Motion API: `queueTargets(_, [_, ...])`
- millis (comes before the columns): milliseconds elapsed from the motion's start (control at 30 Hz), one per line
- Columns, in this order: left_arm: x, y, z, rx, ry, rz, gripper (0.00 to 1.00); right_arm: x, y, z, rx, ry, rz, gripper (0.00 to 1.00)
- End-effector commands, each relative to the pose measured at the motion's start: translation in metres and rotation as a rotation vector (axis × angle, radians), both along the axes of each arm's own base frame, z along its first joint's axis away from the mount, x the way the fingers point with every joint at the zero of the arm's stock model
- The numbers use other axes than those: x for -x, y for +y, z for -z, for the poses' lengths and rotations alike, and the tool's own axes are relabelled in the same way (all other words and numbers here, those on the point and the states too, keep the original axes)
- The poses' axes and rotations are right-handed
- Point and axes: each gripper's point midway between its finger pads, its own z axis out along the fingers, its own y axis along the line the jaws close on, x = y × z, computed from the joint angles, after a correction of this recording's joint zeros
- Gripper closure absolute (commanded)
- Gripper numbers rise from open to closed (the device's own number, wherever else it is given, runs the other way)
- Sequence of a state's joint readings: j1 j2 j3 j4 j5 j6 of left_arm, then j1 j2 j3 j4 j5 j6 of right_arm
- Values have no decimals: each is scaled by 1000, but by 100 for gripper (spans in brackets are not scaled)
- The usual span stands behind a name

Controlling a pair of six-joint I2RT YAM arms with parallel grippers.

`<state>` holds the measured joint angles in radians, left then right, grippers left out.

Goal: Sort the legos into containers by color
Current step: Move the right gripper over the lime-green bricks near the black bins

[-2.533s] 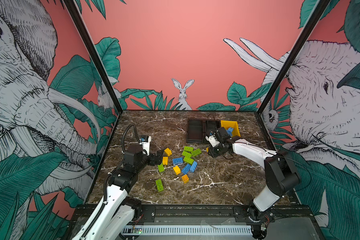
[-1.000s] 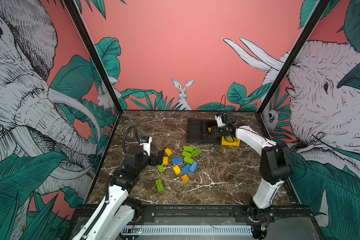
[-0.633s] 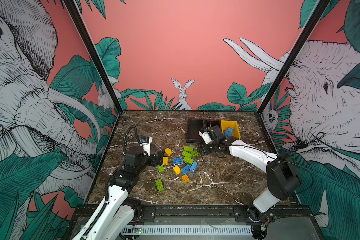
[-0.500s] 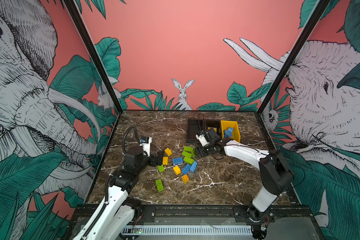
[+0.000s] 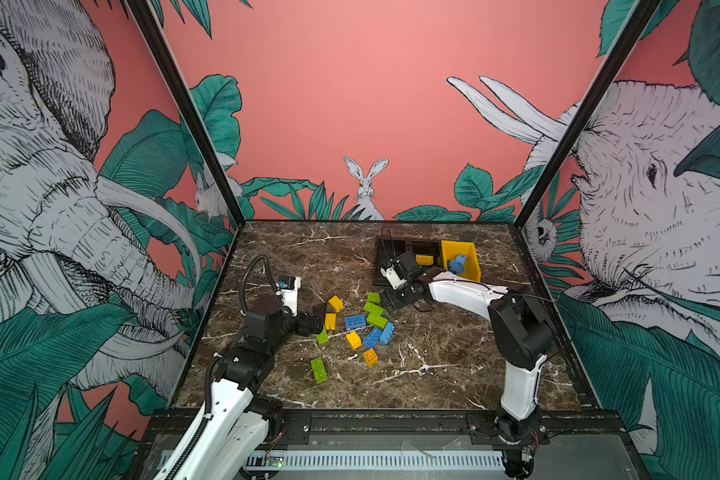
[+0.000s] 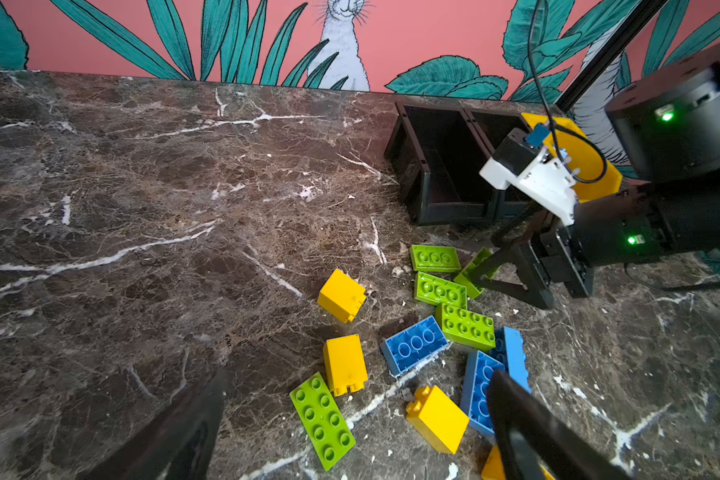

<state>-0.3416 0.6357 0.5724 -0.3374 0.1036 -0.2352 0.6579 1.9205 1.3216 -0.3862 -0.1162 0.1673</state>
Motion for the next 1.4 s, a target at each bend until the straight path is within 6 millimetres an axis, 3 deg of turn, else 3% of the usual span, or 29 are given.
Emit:
queueTargets(0, [1, 1, 0, -14, 3, 2, 1, -1, -4, 6, 59, -5, -8, 17])
queueTargets(300, [-2, -1, -1, -15, 0, 4, 1, -2, -21, 21, 155, 7, 21, 16])
queueTargets(567, [-3, -1, 2, -15, 8, 4, 1, 8, -46, 16, 157, 11, 87, 16])
queueTargets(767, [-3, -1, 3, -16, 8, 4, 1, 18, -52, -6, 66, 4, 115, 15])
queueTargets(933, [-2, -1, 4, -16, 9, 2, 1, 22, -47, -24, -29, -26, 116, 17])
queueTargets(1067, [-3, -1, 4, -11, 8, 4, 1, 23, -31, -31, -78, -35, 21, 19])
queueTargets(1367, [0, 0, 4, -8, 14, -2, 1, 4, 10, -21, 2, -62, -182, 23])
